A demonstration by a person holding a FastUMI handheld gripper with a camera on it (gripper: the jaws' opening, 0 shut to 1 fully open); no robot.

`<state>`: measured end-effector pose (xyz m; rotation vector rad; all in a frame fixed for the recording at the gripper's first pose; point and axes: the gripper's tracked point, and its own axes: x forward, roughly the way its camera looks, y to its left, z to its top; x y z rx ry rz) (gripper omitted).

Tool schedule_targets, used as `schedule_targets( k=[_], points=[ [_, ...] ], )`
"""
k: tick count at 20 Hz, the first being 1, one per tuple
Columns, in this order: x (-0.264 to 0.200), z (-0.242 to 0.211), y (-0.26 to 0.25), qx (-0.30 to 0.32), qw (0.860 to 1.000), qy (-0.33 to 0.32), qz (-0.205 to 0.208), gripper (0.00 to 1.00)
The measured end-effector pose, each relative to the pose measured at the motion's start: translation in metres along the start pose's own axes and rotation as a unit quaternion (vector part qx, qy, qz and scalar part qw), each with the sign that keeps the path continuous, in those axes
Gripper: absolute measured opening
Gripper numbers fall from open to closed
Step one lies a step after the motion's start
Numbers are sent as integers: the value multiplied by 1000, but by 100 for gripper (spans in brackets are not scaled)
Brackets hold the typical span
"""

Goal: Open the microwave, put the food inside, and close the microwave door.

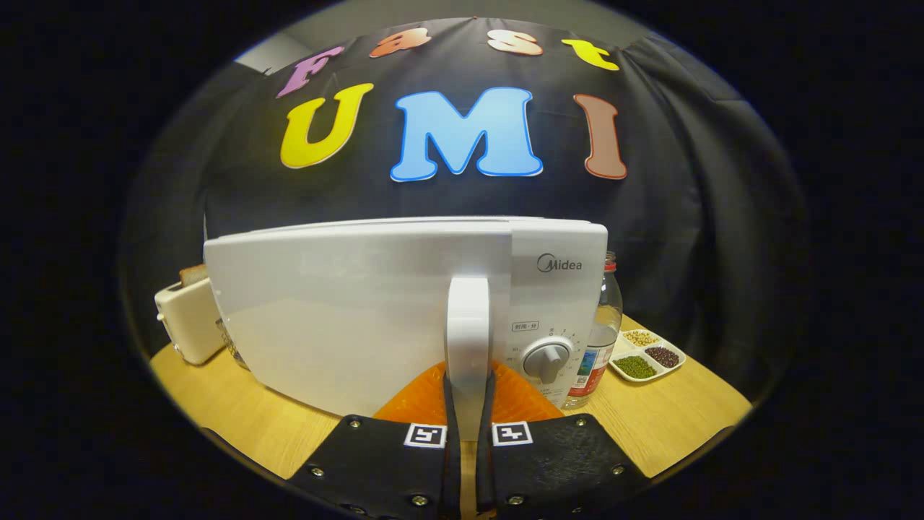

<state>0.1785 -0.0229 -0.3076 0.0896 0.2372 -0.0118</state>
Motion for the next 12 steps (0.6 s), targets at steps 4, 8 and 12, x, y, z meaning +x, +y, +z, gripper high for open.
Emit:
schedule_targets(
  k=[4,8,12],
  points=[
    [-46,-12,15,22,999,18,32,9],
    [-97,-23,45,8,996,19,86,9],
    [-139,-32,78,8,992,11,129,8]
  ],
)
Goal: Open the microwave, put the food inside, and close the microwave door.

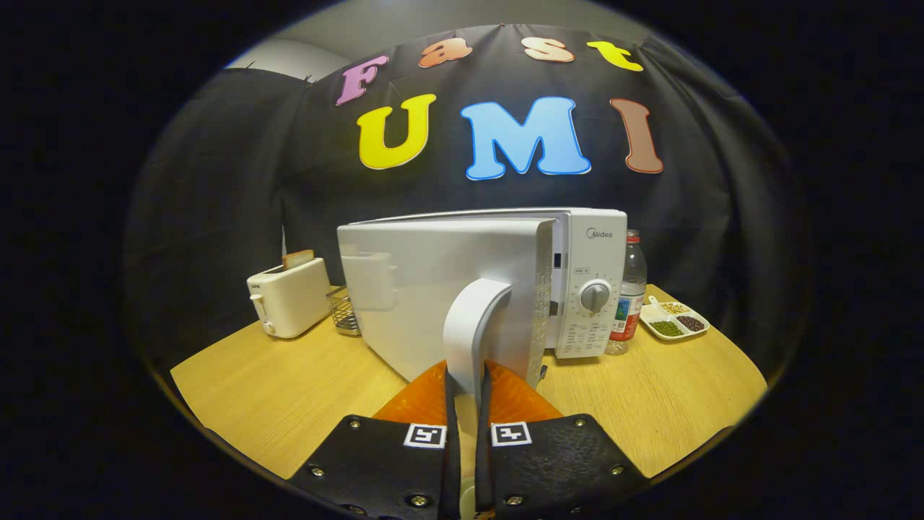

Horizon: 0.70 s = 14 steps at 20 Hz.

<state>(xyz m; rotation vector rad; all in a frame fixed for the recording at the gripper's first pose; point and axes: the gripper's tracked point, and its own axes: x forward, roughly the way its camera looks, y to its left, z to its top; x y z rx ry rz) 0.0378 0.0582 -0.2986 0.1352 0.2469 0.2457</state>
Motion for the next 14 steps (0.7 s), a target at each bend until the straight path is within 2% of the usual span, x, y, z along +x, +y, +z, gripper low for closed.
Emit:
schedule_targets(
  k=[7,10,14],
  points=[
    [-36,-15,85,9,998,-10,63,8],
    [-42,-20,114,-2,998,-19,63,8],
    [-47,-21,141,-8,999,-35,21,8]
  ],
)
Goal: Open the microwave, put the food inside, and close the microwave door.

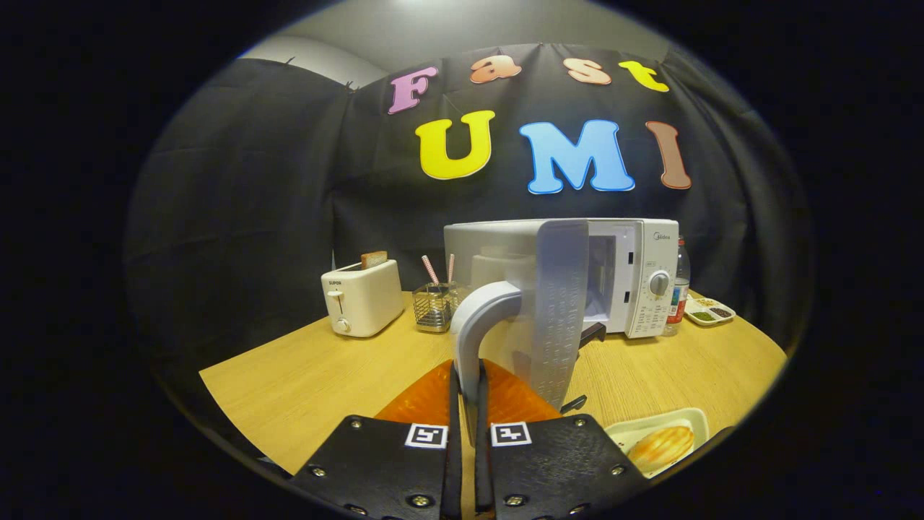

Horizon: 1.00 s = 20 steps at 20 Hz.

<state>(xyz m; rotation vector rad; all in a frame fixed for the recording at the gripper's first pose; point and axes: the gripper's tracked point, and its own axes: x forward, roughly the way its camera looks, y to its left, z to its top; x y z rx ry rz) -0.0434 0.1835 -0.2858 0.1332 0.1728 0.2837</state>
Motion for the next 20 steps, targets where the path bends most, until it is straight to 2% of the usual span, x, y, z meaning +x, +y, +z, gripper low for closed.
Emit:
schedule_targets(
  k=[6,10,15,17,19,20],
  points=[
    [1,0,63,-31,997,-43,-59,8],
    [4,-4,83,-39,993,-55,-95,8],
    [-10,-4,94,-40,995,-46,-74,9],
    [-22,-1,105,-47,997,-48,-36,11],
    [-46,8,120,-51,996,-61,27,33],
    [-59,17,119,-53,995,-74,43,55]
  ],
)
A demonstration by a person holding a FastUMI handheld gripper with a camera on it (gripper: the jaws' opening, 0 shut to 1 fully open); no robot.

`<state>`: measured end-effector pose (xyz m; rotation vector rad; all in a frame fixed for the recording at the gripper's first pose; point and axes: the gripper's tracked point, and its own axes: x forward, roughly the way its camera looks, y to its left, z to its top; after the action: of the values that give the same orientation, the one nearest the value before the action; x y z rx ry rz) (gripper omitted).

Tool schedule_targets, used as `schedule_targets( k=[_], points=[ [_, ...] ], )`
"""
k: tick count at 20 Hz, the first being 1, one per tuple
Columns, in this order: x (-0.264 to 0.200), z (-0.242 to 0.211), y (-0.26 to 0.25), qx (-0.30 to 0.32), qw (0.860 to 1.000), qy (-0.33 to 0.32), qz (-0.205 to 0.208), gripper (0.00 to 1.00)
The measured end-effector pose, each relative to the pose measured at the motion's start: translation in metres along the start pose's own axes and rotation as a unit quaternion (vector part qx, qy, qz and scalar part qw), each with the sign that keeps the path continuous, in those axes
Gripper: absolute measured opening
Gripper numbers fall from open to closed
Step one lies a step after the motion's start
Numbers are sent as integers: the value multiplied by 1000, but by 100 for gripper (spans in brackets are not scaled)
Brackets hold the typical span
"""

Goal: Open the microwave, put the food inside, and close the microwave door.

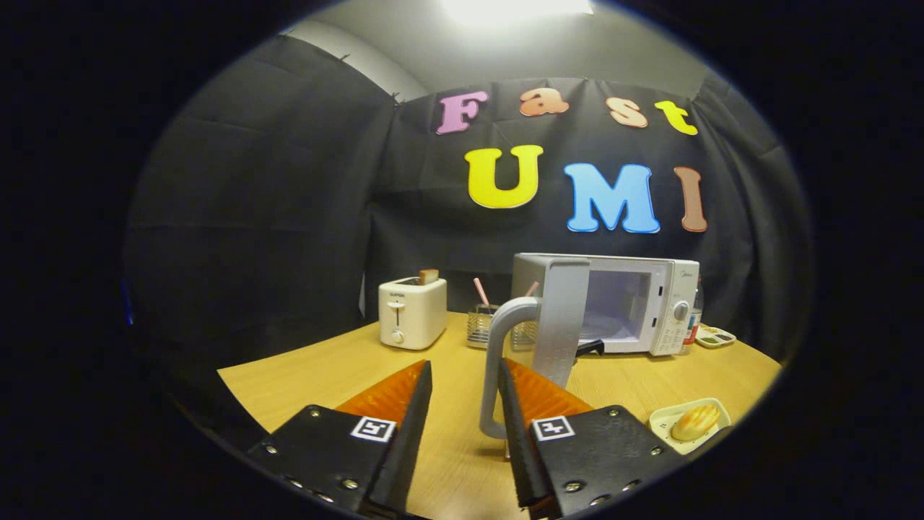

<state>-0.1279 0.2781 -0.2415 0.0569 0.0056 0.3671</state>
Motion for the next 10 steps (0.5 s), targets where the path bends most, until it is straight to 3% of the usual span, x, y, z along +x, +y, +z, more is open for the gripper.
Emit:
schedule_targets(
  k=[1,2,4,7,10],
  points=[
    [-9,6,-5,-2,1000,-10,10,62],
    [-16,9,-12,-4,1000,-11,17,78],
    [-24,2,-19,-1,999,4,50,93],
    [-36,-11,-41,10,994,34,101,95],
    [-46,-29,-95,-23,994,54,91,95]
  ],
)
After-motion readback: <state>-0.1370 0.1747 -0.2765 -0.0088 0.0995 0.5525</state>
